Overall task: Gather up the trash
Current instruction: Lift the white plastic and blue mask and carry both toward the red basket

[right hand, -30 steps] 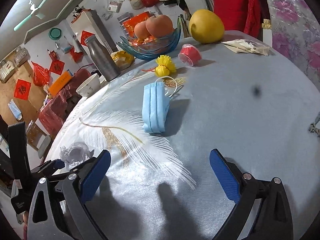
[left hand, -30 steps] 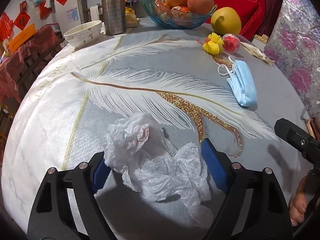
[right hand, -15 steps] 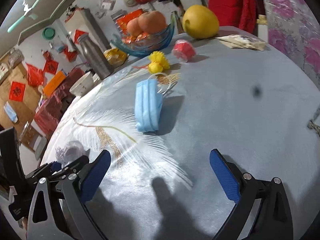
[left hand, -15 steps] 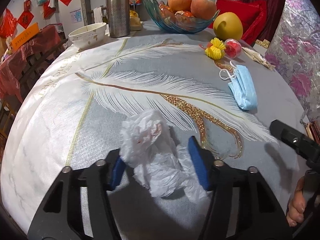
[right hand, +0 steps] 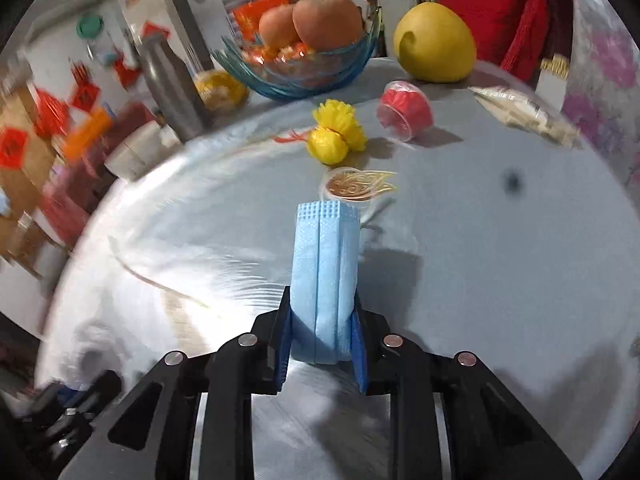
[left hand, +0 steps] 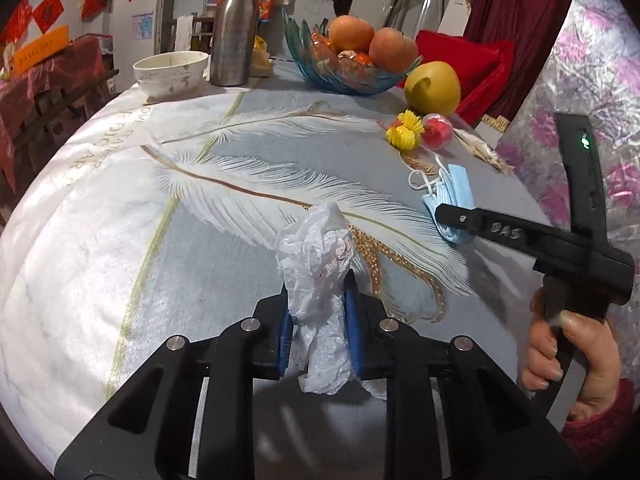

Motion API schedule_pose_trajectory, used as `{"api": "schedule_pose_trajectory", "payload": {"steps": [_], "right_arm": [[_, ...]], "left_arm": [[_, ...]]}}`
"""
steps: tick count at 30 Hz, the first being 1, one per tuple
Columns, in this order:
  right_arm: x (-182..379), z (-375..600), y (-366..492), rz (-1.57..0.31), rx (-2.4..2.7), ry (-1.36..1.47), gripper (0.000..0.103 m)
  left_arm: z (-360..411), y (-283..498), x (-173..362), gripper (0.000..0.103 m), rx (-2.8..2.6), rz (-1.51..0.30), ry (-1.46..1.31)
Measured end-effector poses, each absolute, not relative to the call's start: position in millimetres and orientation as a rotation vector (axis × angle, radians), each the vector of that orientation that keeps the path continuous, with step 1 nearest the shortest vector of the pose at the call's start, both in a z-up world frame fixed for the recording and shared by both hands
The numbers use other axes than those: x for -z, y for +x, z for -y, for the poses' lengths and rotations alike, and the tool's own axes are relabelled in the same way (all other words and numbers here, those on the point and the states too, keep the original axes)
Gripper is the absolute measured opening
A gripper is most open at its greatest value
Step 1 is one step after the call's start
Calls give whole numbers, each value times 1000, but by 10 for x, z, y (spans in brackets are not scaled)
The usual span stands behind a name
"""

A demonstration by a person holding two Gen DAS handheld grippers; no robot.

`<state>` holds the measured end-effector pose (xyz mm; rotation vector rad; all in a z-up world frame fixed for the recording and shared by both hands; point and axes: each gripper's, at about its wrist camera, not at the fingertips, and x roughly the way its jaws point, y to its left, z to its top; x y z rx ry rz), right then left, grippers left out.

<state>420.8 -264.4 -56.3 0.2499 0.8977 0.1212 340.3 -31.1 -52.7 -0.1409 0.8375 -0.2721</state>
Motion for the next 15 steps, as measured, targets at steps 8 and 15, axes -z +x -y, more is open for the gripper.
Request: {"api": "schedule_pose_trajectory", "payload": {"steps": [8, 15], "right_arm": [[113, 2591, 3586, -770, -217, 260, 22], [-401, 2382, 2789, -641, -318, 210, 22]], "left_arm": [[134, 3017, 253, 24, 247, -774, -145], [115, 2500, -186, 24, 255, -670, -118]]}}
